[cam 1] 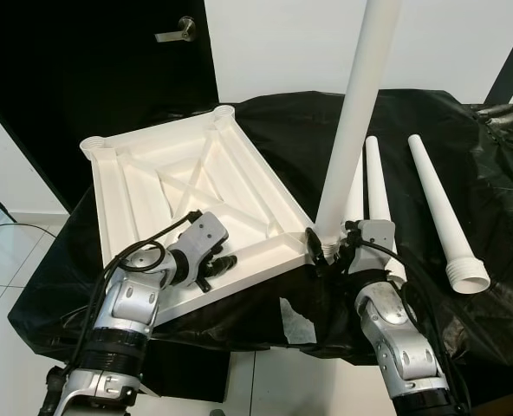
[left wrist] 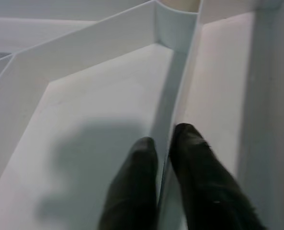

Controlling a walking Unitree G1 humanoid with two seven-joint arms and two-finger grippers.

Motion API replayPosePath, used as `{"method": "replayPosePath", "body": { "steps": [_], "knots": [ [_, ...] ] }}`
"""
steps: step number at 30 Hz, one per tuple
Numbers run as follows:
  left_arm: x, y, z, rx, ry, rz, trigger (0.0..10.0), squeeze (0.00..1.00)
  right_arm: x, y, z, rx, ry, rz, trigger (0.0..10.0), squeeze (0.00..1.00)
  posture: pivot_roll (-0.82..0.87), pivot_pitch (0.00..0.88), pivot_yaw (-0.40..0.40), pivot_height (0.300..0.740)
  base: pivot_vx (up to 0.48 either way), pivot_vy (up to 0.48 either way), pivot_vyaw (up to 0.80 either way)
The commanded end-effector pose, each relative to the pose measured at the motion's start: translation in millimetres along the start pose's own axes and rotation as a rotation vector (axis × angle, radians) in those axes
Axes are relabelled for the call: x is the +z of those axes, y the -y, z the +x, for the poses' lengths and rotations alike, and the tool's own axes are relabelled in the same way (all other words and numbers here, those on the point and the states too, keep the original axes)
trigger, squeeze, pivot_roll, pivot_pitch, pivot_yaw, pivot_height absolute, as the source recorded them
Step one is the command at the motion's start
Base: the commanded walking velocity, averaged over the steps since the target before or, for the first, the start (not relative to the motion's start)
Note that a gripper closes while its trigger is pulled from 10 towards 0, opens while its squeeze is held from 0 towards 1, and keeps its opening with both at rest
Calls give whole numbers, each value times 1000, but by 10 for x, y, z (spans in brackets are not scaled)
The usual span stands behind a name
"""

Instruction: Building children table

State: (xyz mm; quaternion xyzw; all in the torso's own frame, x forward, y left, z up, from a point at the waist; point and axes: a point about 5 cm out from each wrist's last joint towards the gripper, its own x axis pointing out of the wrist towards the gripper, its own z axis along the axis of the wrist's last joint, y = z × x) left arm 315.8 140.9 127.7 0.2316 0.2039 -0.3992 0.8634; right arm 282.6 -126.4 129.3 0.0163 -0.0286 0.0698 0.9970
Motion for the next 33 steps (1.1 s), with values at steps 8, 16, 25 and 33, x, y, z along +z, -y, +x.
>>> {"method": "replayPosePath", "body": {
  "steps": [8,16,25,33],
  "knots": [
    [-78,-267,-61,330,-64,-13,0,0,-13,16,13,-19,-16,13,10000,0,-47,0,56,740,0,0,0],
    [25,-189,15,307,-39,3,10000,8,2,5,28,-19,-9,18,10000,0,-49,0,57,740,0,0,0],
    [306,-145,-52,202,135,-131,10000,0,-30,-52,6,16,-31,12,10000,0,-45,0,53,740,0,0,0],
    [499,-250,-260,182,254,-151,10000,0,-61,-105,-15,58,-55,9,10000,0,-39,0,49,740,0,0,0]
  ]
}}
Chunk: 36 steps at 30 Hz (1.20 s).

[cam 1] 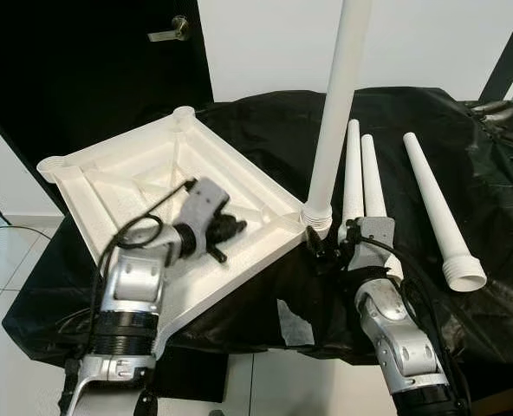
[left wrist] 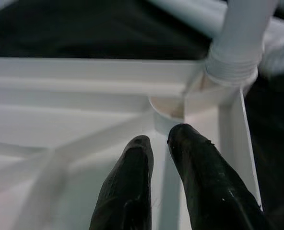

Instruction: Building children table

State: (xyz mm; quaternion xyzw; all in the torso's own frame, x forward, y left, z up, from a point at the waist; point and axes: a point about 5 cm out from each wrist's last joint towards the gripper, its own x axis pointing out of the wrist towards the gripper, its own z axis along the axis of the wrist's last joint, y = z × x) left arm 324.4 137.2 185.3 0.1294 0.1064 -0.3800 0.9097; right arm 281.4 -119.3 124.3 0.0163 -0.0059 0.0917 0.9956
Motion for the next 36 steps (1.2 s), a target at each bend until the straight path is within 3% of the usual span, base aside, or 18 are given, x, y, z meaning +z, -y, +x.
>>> {"method": "replayPosePath", "body": {
  "steps": [1,5,14,20,30,34,36],
  "knots": [
    [39,-88,-46,112,12,-8,10000,0,-12,-48,-9,23,-12,5,10000,0,-36,0,49,740,0,0,0],
    [53,-183,-150,153,11,32,10000,0,-51,-113,-12,55,-49,4,10000,0,-27,0,42,740,0,0,0],
    [-112,-434,-397,316,-110,110,10000,0,-170,-185,12,98,-163,-19,10000,0,-5,0,25,740,0,0,0],
    [-261,-641,-662,478,-258,218,10000,0,-236,-205,46,99,-235,-31,10000,0,26,0,4,740,0,0,0],
    [-377,-672,-828,517,-357,284,10000,0,-242,-238,95,117,-258,-39,10000,0,41,0,-9,740,0,0,0],
    [-403,-678,-983,494,-438,342,10000,0,-223,-266,119,112,-250,-49,10000,0,46,0,-10,740,0,0,0],
    [-437,-633,-1068,434,-510,416,10000,0,-236,-259,137,95,-272,-55,10000,0,52,0,-9,740,0,0,0]
  ]
}}
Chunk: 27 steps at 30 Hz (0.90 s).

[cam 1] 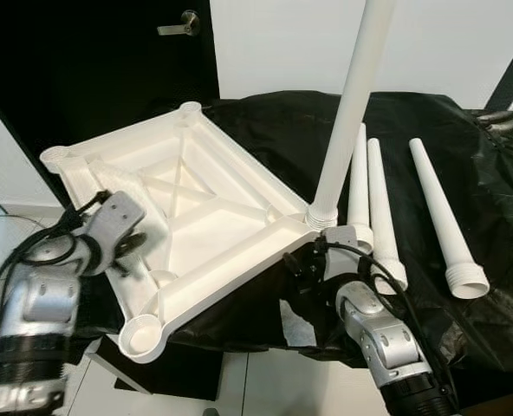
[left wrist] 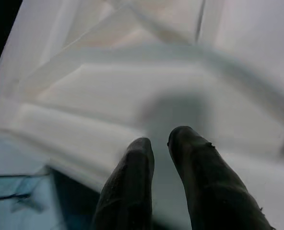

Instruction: Building children table

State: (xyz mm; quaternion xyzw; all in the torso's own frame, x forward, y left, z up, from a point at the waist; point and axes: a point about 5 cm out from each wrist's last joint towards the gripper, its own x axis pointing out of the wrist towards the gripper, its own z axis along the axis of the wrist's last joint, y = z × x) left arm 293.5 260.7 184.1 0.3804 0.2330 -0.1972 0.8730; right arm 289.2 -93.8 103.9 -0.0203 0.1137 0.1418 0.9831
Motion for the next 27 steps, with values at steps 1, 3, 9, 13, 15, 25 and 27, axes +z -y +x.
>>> {"method": "replayPosePath", "body": {
  "steps": [1,3,9,13,15,25,27],
  "knots": [
    [-29,-24,-23,112,-33,57,10000,0,-16,-28,25,-4,-25,-3,10000,0,52,0,-9,740,0,0,0],
    [-57,49,-63,48,-50,78,10000,0,-29,-26,41,-6,-45,14,10000,0,58,0,-12,740,0,0,0],
    [-93,354,-162,-179,-47,123,10000,0,-4,-33,88,-1,-48,33,10000,0,63,0,-12,740,0,0,0],
    [-49,584,-173,-302,-13,140,10000,0,41,-38,139,0,-46,43,10000,0,66,0,-14,740,0,0,0],
    [-30,644,-174,-333,-1,144,10000,0,53,-37,155,-3,-48,35,10000,0,65,0,-15,740,0,0,0],
    [188,1124,-350,-608,162,155,10000,0,152,1,264,3,-24,17,10000,0,69,0,-19,740,0,0,0],
    [232,1194,-377,-640,190,147,10000,0,167,7,290,8,-14,11,10000,0,72,0,-21,740,0,0,0]
  ]
}}
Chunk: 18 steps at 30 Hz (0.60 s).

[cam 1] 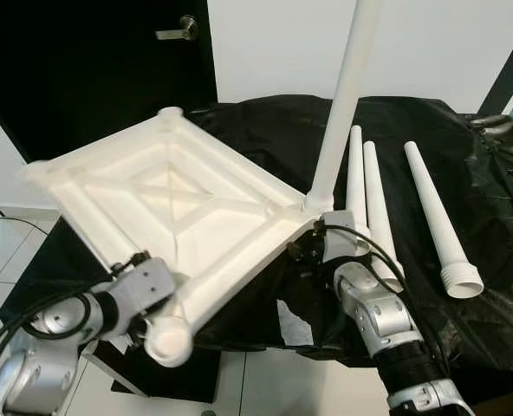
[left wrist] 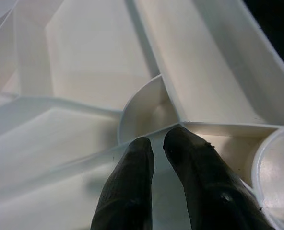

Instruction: Building children table

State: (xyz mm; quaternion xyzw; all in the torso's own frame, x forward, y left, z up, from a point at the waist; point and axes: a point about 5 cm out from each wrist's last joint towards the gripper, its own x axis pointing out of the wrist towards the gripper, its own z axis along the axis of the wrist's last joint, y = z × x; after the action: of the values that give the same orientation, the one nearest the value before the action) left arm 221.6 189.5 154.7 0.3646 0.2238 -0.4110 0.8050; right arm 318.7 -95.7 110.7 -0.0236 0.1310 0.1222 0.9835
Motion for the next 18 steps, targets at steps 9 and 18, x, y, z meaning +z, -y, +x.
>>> {"method": "replayPosePath", "body": {
  "steps": [9,18],
  "knots": [
    [296,455,98,-326,153,-9,10000,0,130,-122,149,84,56,4,10000,0,76,0,-18,740,0,0,0],
    [431,280,236,-88,144,-7,10000,0,197,-108,167,78,86,-5,10000,0,87,0,-29,740,0,0,0]
  ]
}}
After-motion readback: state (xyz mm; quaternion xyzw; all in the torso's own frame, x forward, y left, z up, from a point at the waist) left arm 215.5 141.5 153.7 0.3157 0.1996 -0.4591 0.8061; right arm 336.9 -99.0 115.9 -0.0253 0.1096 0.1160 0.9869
